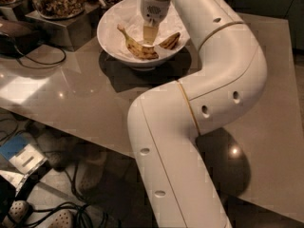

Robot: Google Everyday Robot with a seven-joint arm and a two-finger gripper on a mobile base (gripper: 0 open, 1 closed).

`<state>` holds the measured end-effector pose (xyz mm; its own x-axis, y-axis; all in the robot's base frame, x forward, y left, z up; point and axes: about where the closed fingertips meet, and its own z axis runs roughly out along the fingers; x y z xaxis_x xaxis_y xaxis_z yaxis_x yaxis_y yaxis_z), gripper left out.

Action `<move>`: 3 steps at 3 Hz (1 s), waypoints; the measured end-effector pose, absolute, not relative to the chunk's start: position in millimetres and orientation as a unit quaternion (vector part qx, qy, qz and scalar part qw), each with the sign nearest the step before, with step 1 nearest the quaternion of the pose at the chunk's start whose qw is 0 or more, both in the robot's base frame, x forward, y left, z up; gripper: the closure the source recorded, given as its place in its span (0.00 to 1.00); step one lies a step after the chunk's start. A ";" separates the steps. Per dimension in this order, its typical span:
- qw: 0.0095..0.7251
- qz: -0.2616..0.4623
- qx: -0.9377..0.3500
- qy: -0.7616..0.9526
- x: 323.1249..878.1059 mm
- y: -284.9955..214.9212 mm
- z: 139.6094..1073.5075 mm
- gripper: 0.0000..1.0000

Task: Pick banana from white bowl

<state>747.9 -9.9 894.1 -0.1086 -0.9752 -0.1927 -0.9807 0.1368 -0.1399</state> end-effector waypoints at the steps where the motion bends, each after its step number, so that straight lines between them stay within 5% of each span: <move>1: 0.136 0.006 -0.655 0.743 758.5 -4.7 892.4 0.81; 3: 0.154 0.000 -0.652 0.743 771.9 -0.2 887.9 0.35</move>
Offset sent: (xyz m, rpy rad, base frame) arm 0.0095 0.0048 -0.0013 0.0125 -0.0292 -0.0019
